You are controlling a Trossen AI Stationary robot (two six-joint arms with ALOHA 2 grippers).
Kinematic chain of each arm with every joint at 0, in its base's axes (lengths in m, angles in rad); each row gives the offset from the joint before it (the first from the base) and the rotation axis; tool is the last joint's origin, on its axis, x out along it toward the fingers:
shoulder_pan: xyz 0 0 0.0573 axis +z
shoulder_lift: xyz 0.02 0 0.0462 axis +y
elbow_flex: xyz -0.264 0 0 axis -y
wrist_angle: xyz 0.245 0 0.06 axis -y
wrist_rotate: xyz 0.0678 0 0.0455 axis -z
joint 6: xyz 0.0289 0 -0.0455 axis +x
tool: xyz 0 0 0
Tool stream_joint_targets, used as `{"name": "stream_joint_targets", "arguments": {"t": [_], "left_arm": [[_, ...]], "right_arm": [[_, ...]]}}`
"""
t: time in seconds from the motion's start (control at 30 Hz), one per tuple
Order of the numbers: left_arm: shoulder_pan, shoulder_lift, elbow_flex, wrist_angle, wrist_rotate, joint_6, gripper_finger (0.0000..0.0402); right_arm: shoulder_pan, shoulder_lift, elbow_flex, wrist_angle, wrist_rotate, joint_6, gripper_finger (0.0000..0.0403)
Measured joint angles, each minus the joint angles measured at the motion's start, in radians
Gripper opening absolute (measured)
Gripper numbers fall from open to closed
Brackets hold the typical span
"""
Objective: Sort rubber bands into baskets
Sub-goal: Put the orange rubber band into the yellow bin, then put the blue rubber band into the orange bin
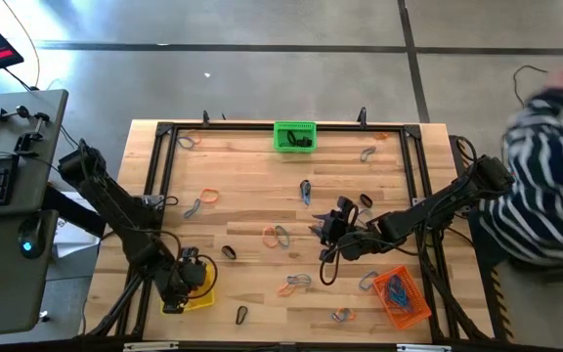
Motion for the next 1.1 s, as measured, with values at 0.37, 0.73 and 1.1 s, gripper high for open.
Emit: {"name": "stream_joint_targets", "arguments": {"t": [0.37, 0.73, 1.1], "left_arm": [[0.005, 0.0, 0.005, 0.025, 0.017, -0.04, 0.0071], [-0.01, -0.019, 0.089, 0.049, -0.1, 0.065, 0.0081], [0.191, -0.116, -0.074, 0.445, -0.052, 0.337, 0.0005]], "right_arm": [[0.0, 0.0, 0.0, 0.0, 0.0, 0.0, 0.0137], [0.0, 0.0, 0.0, 0.008, -0.006, 0.017, 0.0137], [-0.08, -0.032, 0.0, 0.0, -0.078, 0.014, 0.0136]]}}
